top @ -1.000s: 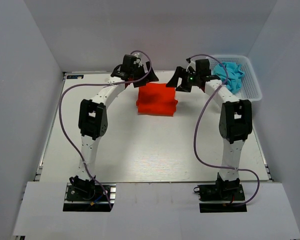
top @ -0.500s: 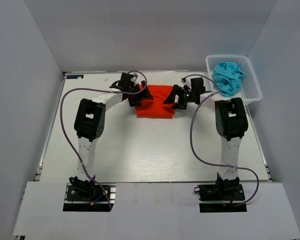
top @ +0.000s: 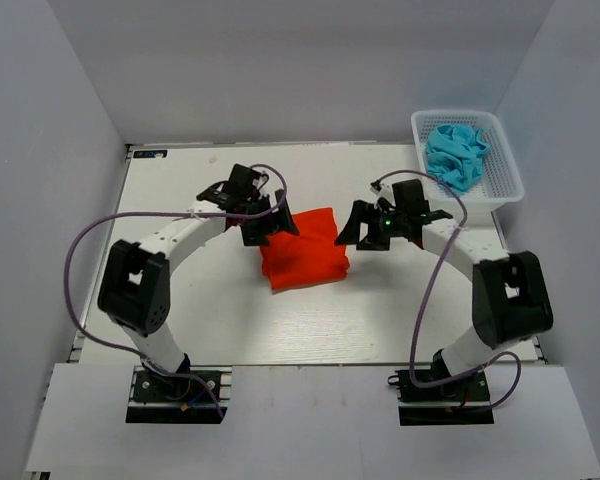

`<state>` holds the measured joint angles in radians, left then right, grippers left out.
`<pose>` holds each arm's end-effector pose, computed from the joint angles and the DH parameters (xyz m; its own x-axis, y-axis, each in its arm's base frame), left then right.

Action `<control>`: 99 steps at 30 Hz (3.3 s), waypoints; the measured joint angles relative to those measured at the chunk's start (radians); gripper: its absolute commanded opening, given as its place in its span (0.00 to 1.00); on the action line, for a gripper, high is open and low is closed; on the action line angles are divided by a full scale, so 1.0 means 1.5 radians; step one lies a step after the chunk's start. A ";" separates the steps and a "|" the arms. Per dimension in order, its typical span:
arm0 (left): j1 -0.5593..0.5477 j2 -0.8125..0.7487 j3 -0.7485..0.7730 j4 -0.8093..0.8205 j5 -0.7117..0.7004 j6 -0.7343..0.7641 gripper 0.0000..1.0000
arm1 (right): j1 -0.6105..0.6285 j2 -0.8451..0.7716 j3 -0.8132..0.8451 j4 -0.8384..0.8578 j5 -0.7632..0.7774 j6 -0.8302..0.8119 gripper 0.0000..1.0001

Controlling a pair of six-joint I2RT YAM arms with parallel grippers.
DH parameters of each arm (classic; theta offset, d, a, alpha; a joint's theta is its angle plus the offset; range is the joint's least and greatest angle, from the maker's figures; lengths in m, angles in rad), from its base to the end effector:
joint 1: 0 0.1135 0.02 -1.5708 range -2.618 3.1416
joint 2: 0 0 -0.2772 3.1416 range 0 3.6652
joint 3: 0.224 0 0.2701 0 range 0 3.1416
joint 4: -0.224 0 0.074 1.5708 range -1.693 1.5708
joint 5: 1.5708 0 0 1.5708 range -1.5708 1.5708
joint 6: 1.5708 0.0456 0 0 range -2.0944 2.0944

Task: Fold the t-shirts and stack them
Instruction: Fold the long partially folded tshirt into a neat square, then put the neatly folded tshirt into the corner of the board with the left arm

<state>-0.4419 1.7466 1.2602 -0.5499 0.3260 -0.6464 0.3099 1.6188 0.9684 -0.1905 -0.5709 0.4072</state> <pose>0.3454 -0.1796 0.2155 -0.9538 -0.1800 -0.2406 -0.0274 0.8495 -0.5268 0.3298 0.1315 0.1949 -0.8892 0.0652 -0.4528 -0.2696 0.7249 0.6339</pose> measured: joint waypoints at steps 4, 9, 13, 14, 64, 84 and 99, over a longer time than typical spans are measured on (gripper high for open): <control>0.002 -0.074 0.040 -0.049 -0.089 0.001 1.00 | -0.002 -0.084 0.023 -0.019 0.042 0.003 0.91; 0.005 -0.058 0.058 -0.098 -0.171 -0.006 0.92 | -0.006 -0.118 0.041 -0.034 0.083 0.018 0.91; 0.005 -0.010 0.014 -0.101 -0.189 -0.017 0.84 | -0.006 -0.117 0.041 -0.055 0.099 0.023 0.91; 0.005 0.002 0.001 -0.095 -0.189 -0.019 0.82 | -0.006 -0.117 0.041 -0.059 0.100 0.024 0.91; 0.327 0.454 0.674 -0.127 -0.579 0.476 0.00 | -0.050 -0.030 0.137 -0.101 0.116 0.053 0.91; 0.388 0.524 0.755 0.001 -0.557 0.520 1.00 | -0.054 0.037 0.174 -0.102 0.069 0.058 0.91; 0.308 0.169 0.453 -0.039 -0.474 0.268 1.00 | -0.054 -0.125 0.089 -0.057 0.134 0.054 0.91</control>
<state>0.0200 1.9995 1.9392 -0.6079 -0.3847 -0.2440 0.2291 1.4311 1.1015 -0.2756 -0.3695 0.4889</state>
